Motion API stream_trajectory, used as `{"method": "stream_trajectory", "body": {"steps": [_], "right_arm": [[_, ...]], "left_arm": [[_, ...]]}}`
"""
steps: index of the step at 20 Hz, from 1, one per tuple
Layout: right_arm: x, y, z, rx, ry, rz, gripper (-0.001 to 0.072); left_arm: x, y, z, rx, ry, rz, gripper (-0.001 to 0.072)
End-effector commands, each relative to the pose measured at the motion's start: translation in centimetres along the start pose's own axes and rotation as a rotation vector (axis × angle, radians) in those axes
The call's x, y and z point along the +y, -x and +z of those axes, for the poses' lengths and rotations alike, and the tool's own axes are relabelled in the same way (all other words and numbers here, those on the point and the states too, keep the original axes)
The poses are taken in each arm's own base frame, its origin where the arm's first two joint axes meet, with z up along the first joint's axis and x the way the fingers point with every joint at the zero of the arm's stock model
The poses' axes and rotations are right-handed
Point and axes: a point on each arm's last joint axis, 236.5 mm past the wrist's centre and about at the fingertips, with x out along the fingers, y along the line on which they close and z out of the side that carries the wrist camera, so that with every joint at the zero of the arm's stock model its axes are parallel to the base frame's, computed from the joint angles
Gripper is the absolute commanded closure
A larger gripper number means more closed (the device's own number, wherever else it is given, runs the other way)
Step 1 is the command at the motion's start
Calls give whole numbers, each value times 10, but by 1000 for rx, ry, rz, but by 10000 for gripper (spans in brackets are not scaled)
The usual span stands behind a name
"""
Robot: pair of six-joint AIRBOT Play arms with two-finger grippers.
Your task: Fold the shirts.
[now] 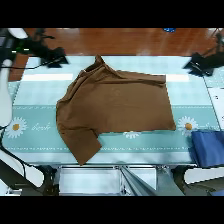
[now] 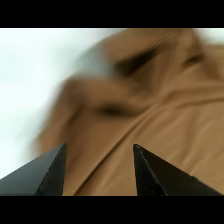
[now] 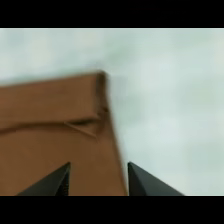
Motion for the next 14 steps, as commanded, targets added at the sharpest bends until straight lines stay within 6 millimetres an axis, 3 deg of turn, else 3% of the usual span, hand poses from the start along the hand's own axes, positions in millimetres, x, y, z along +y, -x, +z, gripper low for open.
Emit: {"method": "stream_trajectory", "body": {"steps": [1,3,4,6,8,10,14], "right_arm": [[-87,38,-72,151,-81,-197,304],[-104,19,-124,137,-187,-153,304],[-102,7,-146,117,-231,-104,304],[-78,-12,-177,59,-293,59,304],[-46,-20,-189,7,-344,213,304],[-21,-17,-199,31,-315,303,304],[-5,-5,-207,48,-257,333,304]], "left_arm": [[68,47,-81,214,133,70,196],[87,51,-126,199,166,69,196],[95,49,-149,178,195,73,196],[104,40,-198,131,297,50,196],[101,22,-231,65,415,-29,196],[91,3,-262,109,474,-111,196],[81,-25,-305,216,488,-141,197]]}}
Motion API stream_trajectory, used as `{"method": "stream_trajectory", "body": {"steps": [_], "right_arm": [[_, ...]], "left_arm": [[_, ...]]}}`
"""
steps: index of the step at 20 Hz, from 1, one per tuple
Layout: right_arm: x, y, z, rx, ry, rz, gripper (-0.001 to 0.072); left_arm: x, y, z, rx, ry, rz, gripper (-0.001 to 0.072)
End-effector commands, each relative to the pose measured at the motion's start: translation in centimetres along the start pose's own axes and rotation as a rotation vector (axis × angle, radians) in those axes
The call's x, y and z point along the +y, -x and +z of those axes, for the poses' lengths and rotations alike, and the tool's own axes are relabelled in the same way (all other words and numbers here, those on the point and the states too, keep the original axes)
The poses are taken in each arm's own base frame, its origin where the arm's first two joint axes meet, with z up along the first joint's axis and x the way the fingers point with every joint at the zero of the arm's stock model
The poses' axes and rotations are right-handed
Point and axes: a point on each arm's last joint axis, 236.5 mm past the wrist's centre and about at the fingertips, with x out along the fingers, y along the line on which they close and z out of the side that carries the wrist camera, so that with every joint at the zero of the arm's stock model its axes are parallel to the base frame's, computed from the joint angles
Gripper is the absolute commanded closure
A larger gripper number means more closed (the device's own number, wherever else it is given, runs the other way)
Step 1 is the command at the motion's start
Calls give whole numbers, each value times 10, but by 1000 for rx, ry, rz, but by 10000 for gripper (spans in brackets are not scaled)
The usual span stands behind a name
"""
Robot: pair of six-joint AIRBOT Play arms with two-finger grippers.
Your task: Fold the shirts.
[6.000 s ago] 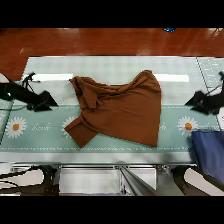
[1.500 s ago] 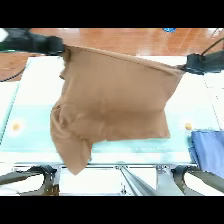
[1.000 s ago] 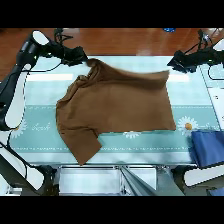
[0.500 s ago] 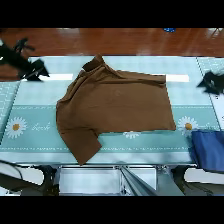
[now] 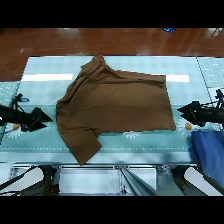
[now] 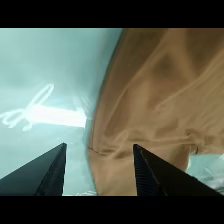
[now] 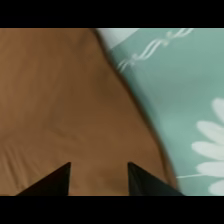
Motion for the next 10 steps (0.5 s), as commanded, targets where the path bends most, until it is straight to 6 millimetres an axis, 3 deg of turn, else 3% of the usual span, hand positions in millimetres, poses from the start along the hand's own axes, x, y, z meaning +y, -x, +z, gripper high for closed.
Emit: {"method": "stream_trajectory", "body": {"steps": [1,4,7,10], "right_arm": [[19,3,-14,3,31,71,304],[22,5,-17,12,38,77,304],[22,5,-18,15,37,80,304],[25,7,-15,2,23,96,304]], "left_arm": [[7,-29,-34,55,18,-34,197],[5,-40,-36,45,31,-44,197],[-15,-50,-27,15,33,-92,197],[-28,-71,-33,51,-22,-68,218]]}}
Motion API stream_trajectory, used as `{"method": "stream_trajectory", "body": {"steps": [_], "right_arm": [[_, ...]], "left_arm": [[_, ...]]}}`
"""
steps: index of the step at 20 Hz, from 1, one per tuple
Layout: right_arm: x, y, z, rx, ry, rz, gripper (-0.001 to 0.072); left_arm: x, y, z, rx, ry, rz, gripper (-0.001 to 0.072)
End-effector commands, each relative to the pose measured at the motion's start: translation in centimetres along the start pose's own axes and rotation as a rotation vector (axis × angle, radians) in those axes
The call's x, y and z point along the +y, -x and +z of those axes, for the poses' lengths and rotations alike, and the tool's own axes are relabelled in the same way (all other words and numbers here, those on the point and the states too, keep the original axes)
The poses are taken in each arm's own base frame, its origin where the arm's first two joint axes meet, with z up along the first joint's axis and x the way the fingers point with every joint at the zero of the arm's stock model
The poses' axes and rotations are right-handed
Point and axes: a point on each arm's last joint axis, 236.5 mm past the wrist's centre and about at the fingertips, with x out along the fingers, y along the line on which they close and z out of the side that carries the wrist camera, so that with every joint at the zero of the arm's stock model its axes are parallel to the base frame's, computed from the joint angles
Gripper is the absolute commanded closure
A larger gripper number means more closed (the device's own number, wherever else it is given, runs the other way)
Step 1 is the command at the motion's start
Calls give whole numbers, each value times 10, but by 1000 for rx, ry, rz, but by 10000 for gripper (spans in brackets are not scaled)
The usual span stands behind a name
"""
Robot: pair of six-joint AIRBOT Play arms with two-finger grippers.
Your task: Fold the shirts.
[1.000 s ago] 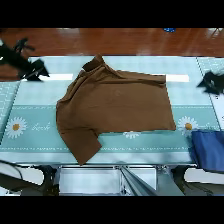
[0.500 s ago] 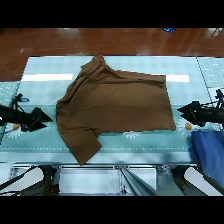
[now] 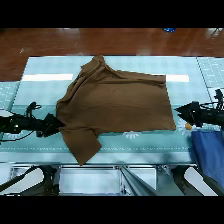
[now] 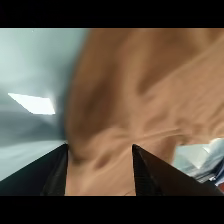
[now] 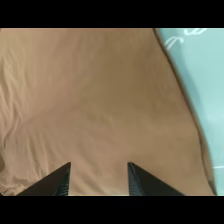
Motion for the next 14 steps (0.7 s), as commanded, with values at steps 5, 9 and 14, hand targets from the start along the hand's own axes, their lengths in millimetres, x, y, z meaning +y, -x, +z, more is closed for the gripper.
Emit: {"method": "stream_trajectory", "body": {"steps": [5,9,14], "right_arm": [[-70,32,-15,55,-83,-222,304],[-101,18,-53,129,-219,-291,304],[-90,-1,-58,166,-276,-187,304]], "left_arm": [[-18,-18,4,25,-93,17,683],[-21,-16,7,20,-98,15,683],[-21,-16,6,21,-98,15,683]]}}
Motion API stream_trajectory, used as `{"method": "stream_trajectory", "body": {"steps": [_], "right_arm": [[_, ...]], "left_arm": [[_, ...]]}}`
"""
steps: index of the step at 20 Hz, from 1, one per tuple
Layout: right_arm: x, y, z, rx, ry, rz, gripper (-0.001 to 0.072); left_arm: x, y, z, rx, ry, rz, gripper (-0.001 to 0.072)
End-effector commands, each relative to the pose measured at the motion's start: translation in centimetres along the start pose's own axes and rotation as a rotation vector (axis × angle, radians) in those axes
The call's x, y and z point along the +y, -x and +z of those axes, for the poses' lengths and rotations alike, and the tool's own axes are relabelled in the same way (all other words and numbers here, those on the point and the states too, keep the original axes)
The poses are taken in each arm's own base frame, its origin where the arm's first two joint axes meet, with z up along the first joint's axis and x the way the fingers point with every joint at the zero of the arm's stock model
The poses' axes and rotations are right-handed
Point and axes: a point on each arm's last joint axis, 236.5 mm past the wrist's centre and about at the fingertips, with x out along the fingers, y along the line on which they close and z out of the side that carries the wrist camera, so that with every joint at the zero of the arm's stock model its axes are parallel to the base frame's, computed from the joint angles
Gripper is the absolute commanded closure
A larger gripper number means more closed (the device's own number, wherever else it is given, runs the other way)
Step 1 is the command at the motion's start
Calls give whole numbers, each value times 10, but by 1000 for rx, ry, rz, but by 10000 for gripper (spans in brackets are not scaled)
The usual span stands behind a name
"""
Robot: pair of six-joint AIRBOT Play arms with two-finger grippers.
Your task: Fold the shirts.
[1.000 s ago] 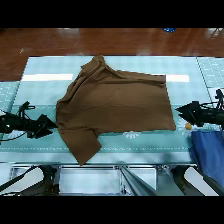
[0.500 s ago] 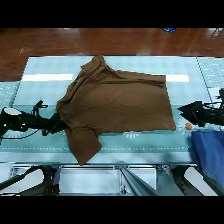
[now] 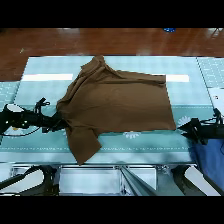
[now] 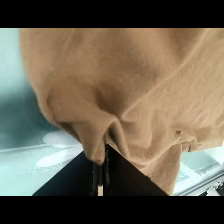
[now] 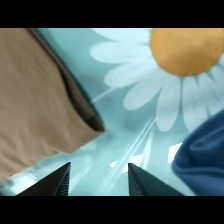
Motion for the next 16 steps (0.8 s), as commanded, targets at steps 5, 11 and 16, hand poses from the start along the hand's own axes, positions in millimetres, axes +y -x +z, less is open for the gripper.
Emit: {"method": "stream_trajectory", "body": {"steps": [5,11,16], "right_arm": [[16,-26,11,43,-78,149,304],[44,-63,21,42,11,122,340],[131,-34,37,47,303,176,686]], "left_arm": [[-2,0,-1,5,0,-7,683],[-3,1,0,4,0,-7,683],[-37,36,42,-94,-88,-41,683]]}}
